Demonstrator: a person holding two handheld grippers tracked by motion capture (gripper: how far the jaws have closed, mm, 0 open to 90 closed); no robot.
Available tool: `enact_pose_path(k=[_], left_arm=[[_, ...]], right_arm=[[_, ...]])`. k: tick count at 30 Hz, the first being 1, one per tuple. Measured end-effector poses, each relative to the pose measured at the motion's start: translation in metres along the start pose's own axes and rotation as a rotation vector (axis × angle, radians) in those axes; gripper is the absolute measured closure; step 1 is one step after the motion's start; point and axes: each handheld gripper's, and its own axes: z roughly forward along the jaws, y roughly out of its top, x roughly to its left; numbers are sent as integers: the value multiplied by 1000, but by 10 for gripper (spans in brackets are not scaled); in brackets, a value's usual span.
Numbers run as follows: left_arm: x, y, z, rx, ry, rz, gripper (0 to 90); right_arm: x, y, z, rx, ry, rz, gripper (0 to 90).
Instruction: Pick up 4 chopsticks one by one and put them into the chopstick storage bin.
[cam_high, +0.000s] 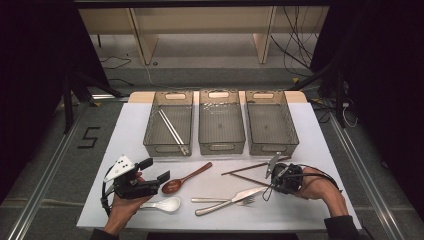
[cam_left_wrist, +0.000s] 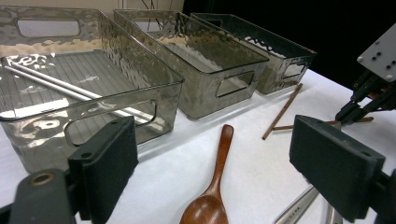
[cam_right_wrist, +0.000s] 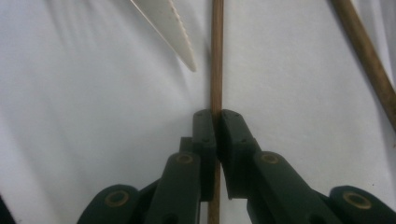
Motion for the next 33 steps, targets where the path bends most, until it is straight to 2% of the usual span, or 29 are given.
enact_pose_path(k=[4, 11, 19, 23, 26, 29, 33], left_arm=[[0, 0, 0, 2, 0, 2, 146], [0, 0, 0, -1, 1, 0, 146], [1, 0, -1, -3, 3, -4, 146], [1, 0, -1, -4, 6, -10, 146], [1, 0, -1, -5, 5, -11, 146], [2, 0, -1, -1, 4, -6, 146], [2, 0, -1, -5, 5, -12, 146]], right_arm=[[0, -1, -7, -16, -23, 11, 855], [0, 1, -25, -122, -59, 6, 855], [-2, 13, -41, -270, -39, 100, 855], [-2, 23, -44, -319, -15, 137, 855], [-4, 32, -49, -357, -3, 192, 855], [-7, 39, -53, -398, 2, 227, 855], [-12, 53, -58, -458, 1, 250, 855]])
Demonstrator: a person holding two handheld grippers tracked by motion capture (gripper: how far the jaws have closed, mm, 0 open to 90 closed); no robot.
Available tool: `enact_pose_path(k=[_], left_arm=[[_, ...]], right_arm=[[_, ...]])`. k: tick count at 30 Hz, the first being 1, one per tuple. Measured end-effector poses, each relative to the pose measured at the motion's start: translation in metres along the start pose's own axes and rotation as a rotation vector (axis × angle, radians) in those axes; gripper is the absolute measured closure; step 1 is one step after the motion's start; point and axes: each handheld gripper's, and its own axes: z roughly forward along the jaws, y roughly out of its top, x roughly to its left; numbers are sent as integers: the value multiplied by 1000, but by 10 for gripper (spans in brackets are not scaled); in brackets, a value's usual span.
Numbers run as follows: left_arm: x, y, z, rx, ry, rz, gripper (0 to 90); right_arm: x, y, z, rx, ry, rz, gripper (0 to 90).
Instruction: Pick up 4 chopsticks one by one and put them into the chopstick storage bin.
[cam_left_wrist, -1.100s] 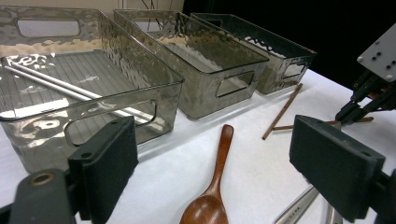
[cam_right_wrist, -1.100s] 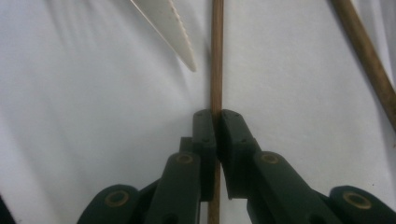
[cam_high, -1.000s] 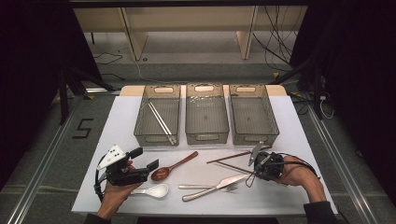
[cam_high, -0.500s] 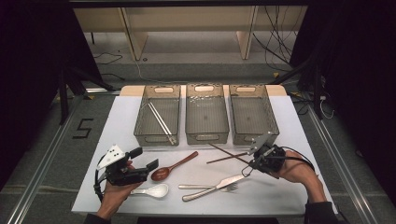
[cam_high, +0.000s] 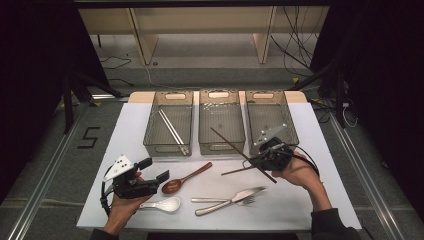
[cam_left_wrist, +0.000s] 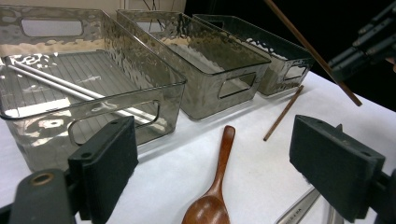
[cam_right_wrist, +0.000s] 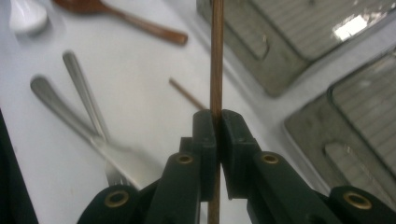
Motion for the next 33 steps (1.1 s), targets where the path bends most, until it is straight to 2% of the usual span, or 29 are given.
enact_pose_path(k=[10, 20, 29, 33], left_arm=[[0, 0, 0, -4, -2, -2, 146], [0, 0, -1, -6, -2, -2, 146], [0, 0, -1, -7, -2, -3, 146], [1, 0, -1, -6, -2, -1, 146]], right_arm=[[-2, 40, 17, -74, 7, 46, 854], [-3, 69, 33, -99, 8, 79, 854], [-3, 96, 46, -146, 45, 121, 854], [-2, 109, 52, -155, 44, 134, 854]])
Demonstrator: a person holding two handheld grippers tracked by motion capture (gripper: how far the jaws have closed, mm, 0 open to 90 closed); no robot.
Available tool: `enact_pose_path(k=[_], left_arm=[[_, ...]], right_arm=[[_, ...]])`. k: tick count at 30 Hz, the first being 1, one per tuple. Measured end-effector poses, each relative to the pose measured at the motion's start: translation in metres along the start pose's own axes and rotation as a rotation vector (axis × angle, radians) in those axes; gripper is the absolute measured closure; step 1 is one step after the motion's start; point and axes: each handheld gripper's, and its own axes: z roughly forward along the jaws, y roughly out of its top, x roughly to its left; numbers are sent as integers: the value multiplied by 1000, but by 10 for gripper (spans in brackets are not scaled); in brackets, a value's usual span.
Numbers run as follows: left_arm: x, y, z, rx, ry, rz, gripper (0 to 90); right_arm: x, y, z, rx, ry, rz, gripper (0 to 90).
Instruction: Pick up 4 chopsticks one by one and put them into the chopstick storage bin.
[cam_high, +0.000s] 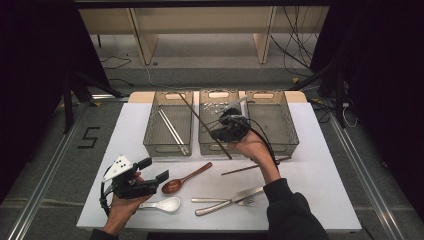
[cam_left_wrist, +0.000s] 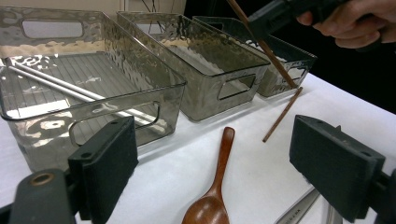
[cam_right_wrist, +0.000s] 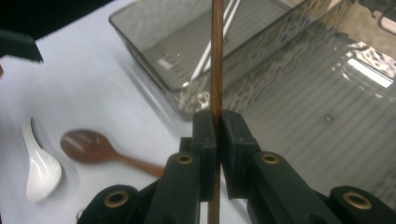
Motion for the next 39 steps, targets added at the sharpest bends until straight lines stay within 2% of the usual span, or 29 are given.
enact_pose_path(k=[6, 14, 20, 39], left_arm=[[0, 0, 0, -1, -1, -2, 146], [0, 0, 0, -1, -3, -1, 146], [0, 0, -1, -2, -4, -2, 146], [0, 1, -1, -10, -8, -5, 146]], right_arm=[[2, 17, 14, -18, 8, 14, 854], [3, 33, 30, -42, 16, 72, 854], [3, 44, 40, -57, 20, 90, 854], [10, 71, 68, -83, 9, 110, 854]])
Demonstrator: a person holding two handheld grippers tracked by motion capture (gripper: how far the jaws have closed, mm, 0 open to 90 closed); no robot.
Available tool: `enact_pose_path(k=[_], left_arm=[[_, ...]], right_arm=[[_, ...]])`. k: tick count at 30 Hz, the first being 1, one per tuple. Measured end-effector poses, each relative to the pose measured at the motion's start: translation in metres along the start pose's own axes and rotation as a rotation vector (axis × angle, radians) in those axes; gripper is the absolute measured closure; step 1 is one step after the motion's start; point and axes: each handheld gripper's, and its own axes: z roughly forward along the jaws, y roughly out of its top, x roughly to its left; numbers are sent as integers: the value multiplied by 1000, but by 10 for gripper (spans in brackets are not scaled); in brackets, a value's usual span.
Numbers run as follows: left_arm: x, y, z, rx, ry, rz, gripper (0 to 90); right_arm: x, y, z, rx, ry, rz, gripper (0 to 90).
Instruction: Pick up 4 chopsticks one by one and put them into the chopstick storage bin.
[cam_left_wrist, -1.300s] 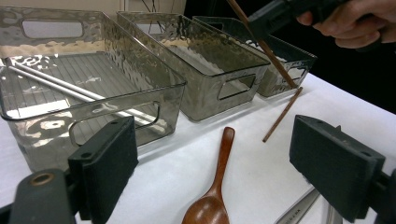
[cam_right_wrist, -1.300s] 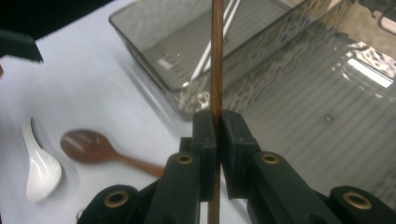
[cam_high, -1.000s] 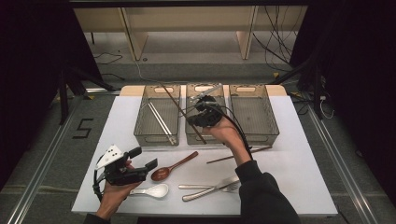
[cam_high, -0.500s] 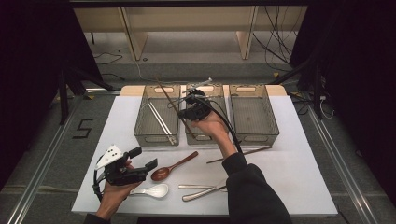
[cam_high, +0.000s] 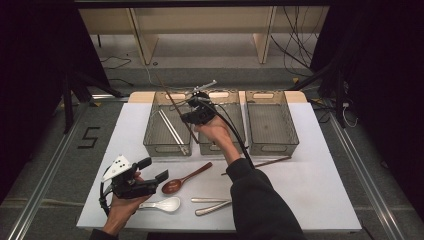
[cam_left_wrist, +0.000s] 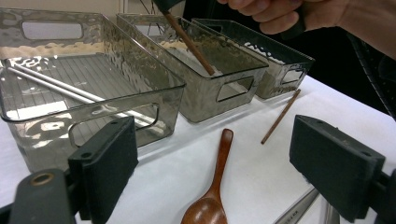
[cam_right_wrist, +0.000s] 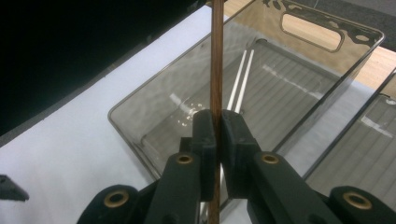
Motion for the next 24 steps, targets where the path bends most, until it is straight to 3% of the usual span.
enact_pose_path(k=[24], left_arm=[[0, 0, 0, -1, -2, -2, 146]], right_arm=[[3, 14, 27, -31, -10, 70, 853]])
